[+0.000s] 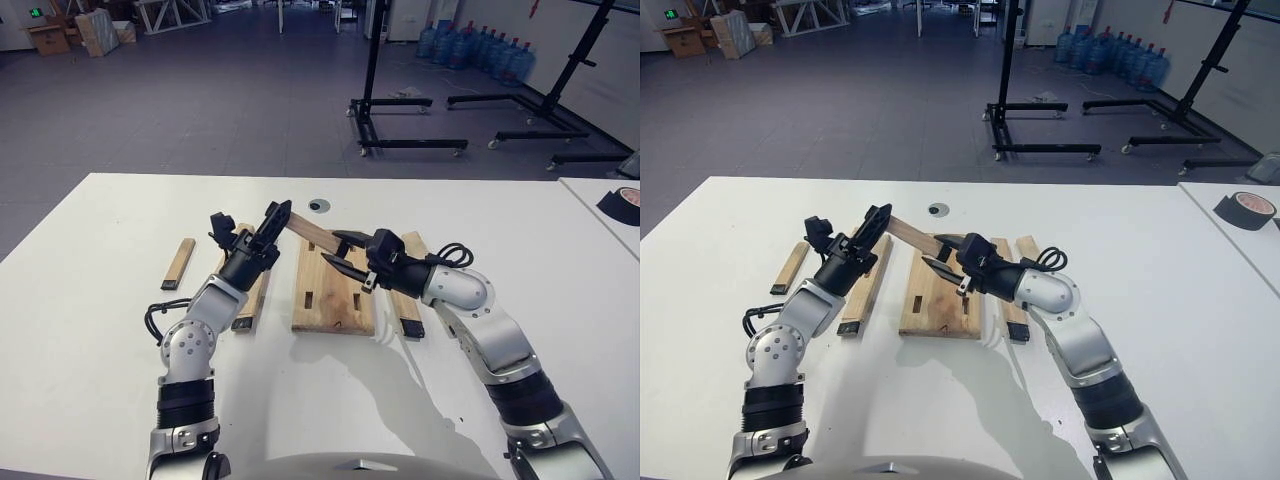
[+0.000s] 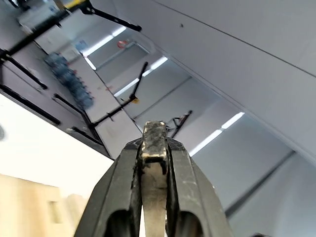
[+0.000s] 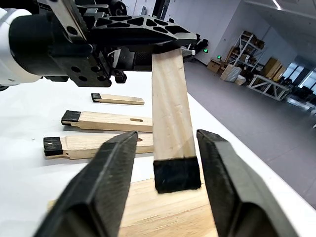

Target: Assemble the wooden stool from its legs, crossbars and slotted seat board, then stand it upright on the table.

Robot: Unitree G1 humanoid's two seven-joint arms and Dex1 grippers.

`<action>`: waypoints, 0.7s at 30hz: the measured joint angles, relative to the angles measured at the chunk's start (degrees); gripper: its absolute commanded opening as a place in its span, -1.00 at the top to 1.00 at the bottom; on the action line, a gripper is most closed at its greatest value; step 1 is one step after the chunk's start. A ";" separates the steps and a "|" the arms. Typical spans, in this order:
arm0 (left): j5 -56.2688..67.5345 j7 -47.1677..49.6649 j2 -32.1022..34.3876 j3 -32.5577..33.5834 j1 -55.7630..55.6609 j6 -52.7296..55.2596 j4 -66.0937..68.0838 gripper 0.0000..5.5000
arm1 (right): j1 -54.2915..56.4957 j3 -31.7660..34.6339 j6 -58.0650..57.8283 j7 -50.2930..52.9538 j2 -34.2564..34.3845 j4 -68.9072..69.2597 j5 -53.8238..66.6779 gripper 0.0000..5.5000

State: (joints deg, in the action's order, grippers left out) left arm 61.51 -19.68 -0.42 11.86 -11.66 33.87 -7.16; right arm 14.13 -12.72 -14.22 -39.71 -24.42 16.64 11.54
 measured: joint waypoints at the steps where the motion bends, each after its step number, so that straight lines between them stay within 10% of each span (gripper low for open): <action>1: -1.71 0.02 0.49 0.15 -0.08 -1.02 0.73 0.85 | -0.02 0.51 -0.84 -0.04 0.07 0.22 0.84 -0.03; 13: -22.96 5.45 19.04 8.72 -3.22 -10.14 5.52 0.86 | -0.68 9.37 -7.63 15.24 4.81 -3.16 0.05 -0.29; 21: -30.25 3.07 19.62 5.33 -4.27 -13.58 12.71 0.86 | -0.77 12.92 -3.80 30.00 15.53 -6.33 -2.11 -0.29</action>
State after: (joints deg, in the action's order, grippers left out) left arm 31.25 -16.62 19.20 17.19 -15.93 20.28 5.55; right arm 13.36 0.20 -18.01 -9.72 -8.90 10.31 9.43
